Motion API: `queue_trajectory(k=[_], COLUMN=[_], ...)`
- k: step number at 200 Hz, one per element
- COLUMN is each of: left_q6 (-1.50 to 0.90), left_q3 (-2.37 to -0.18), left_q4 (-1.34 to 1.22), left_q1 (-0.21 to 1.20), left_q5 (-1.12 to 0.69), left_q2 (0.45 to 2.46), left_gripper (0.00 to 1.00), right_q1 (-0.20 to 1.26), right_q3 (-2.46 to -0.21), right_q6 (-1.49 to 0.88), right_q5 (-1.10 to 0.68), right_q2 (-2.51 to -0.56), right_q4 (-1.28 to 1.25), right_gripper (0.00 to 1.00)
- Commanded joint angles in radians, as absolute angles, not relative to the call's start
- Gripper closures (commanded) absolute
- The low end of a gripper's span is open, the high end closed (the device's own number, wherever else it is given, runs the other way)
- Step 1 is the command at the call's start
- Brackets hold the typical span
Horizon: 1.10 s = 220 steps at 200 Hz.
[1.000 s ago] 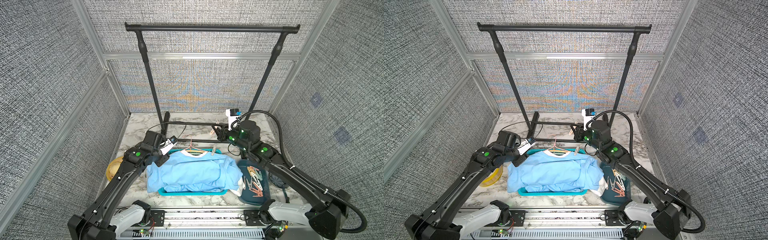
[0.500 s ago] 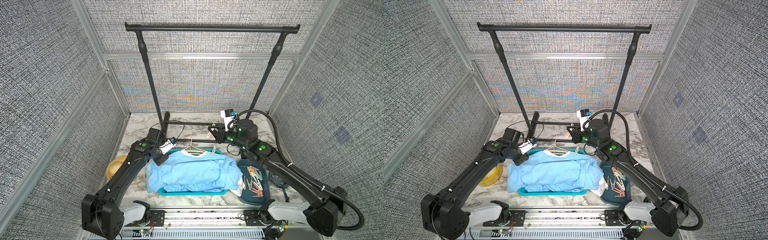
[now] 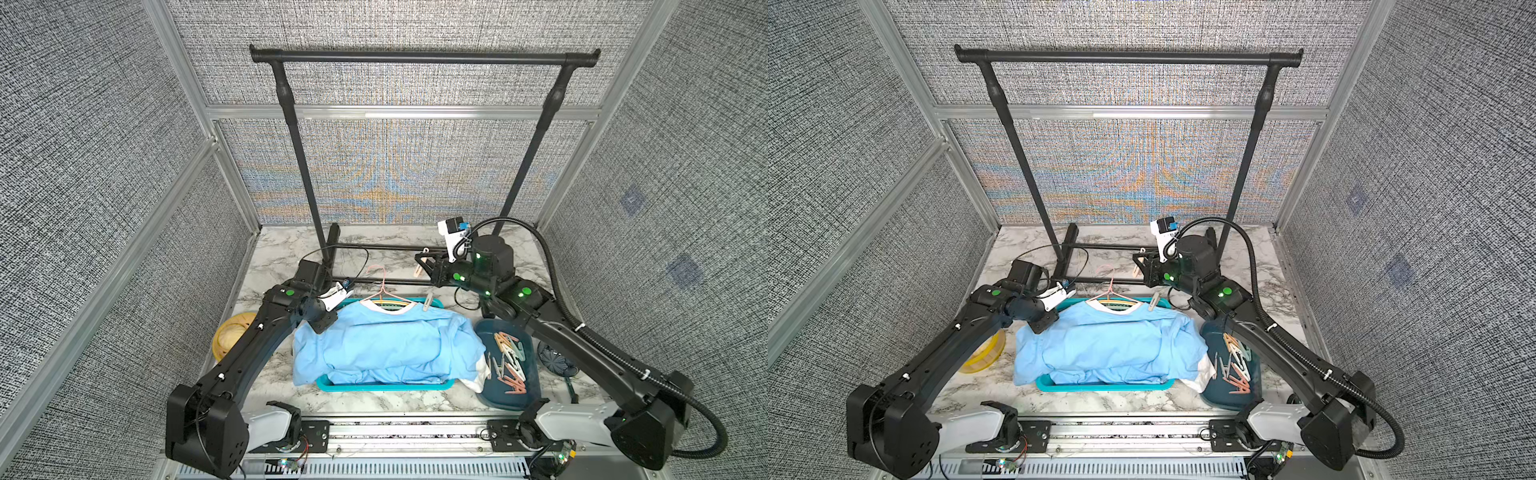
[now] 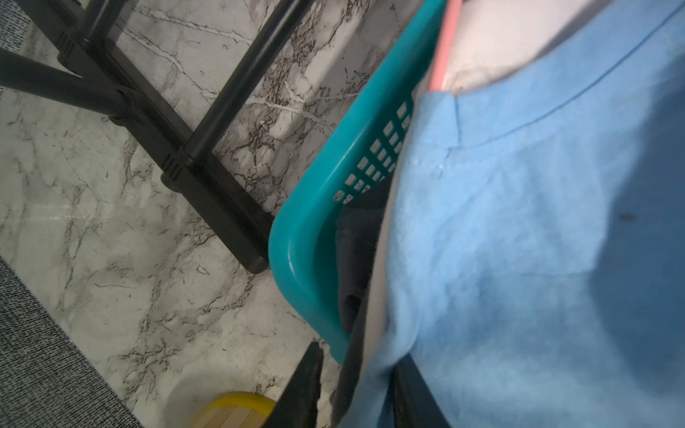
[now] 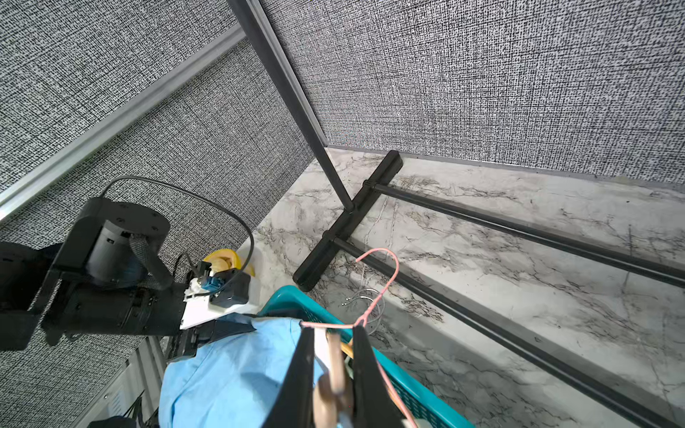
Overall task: Use clothespins to secure the t-shirt on both sides of the hanger
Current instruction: Pick up the hanger from the basket.
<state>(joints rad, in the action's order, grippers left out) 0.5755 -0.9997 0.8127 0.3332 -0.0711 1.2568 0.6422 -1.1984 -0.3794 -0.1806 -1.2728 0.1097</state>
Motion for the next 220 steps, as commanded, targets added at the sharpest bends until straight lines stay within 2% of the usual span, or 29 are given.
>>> queue_trajectory(k=[1,13,34,62,72,115,137,166,220], left_q6=[0.577,0.558,0.550,0.563,0.585,0.589,0.687,0.689,0.736], left_q3=[-1.008,-1.026,-1.053,-1.054,-1.059,-1.088,-1.076,-1.000,-0.934], left_q4=[0.805,0.810,0.835,0.846,0.857,0.843,0.815,0.678,0.584], left_q1=[0.333,0.333,0.333,0.333,0.334,0.333,0.333,0.333,0.334], left_q5=[-0.099,-0.097,-0.138,-0.181,-0.191,-0.212,-0.294,-0.316,-0.339], left_q2=[1.265,1.262,1.256,1.252,1.252,1.218,1.170,1.069,0.951], left_gripper=[0.73,0.75,0.85,0.93,1.00,1.00,1.00,1.00,1.00], right_q1=[0.644,0.647,0.647,0.647,0.647,0.647,0.646,0.648,0.677], right_q3=[-1.218,-1.228,-1.261,-1.279,-1.282,-1.304,-1.311,-1.325,-1.406], right_q6=[-0.359,-0.352,-0.319,-0.301,-0.298,-0.296,-0.296,-0.278,-0.238], right_q5=[-0.187,-0.190,-0.195,-0.192,-0.195,-0.220,-0.260,-0.312,-0.487], right_q2=[-1.276,-1.278,-1.288,-1.293,-1.294,-1.311,-1.317,-1.324,-1.390], right_q4=[0.115,0.119,0.151,0.158,0.157,0.152,0.136,0.113,0.127], right_gripper=[1.00,1.00,1.00,1.00,1.00,1.00,1.00,1.00,1.00])
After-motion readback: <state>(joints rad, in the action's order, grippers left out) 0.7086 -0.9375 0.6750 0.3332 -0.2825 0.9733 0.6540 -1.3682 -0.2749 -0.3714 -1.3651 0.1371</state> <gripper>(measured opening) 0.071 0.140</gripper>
